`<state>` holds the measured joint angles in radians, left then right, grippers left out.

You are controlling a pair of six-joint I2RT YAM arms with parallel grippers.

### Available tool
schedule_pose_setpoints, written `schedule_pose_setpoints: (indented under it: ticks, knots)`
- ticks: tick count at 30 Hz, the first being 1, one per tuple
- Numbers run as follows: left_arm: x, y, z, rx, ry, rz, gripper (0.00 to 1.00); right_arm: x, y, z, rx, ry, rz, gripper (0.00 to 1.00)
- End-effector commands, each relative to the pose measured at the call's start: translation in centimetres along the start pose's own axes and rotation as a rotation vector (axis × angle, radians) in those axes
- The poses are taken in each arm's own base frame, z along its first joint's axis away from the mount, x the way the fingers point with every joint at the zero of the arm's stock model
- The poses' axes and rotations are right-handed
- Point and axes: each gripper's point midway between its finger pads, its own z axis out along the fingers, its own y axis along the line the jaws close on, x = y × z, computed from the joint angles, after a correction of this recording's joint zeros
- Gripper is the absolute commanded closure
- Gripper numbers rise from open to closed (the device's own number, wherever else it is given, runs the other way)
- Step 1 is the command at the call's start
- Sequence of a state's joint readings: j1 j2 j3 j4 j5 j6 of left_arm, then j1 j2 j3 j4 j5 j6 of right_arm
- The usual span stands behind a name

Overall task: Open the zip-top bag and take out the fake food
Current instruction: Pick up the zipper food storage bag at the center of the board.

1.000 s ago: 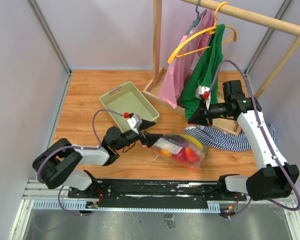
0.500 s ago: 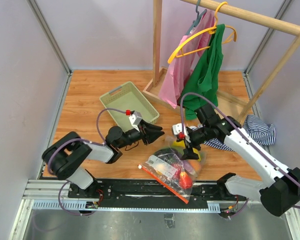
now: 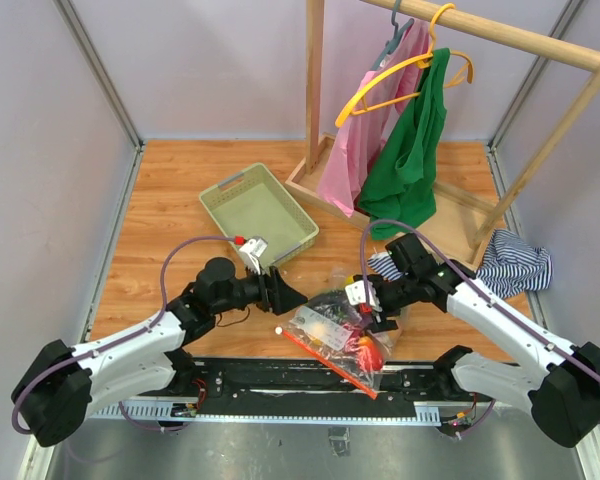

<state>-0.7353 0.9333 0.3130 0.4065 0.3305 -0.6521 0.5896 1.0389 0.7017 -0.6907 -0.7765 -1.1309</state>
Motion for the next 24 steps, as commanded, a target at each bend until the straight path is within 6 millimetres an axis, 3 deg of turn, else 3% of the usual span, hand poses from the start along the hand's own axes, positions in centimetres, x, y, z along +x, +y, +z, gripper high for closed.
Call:
schedule_pose_setpoints:
  ticks: [1,6,11,16,22,24]
  knots:
    - [6.2,3.2,-2.4,-0.171,0.231,-0.183,0.23,0.7,-1.6,-0.1,0.058,0.054,-0.053,0.29]
    - [7.5,3.3,-2.4,-0.142,0.277,-0.185,0.23,1.9,-2.7,-0.8,0.109,0.140,-0.020,0.38]
    - [9.2,3.8,-1.4,-0.117,0.354,-0.204,0.24,2.5,-2.9,-1.0,0.124,0.172,-0.012,0.40]
    - [8.8,3.0,-0.5,-0.060,0.340,-0.231,0.27,2.5,-2.9,-1.0,0.126,0.172,-0.009,0.40]
    - [7.5,-0.6,-0.2,0.125,0.288,-0.318,0.65,0.6,-3.6,-1.8,0.162,0.124,0.004,0.35]
    - [6.8,-1.4,-0.2,0.163,0.253,-0.353,0.87,-0.7,-4.2,-2.7,0.195,0.097,-0.013,0.27]
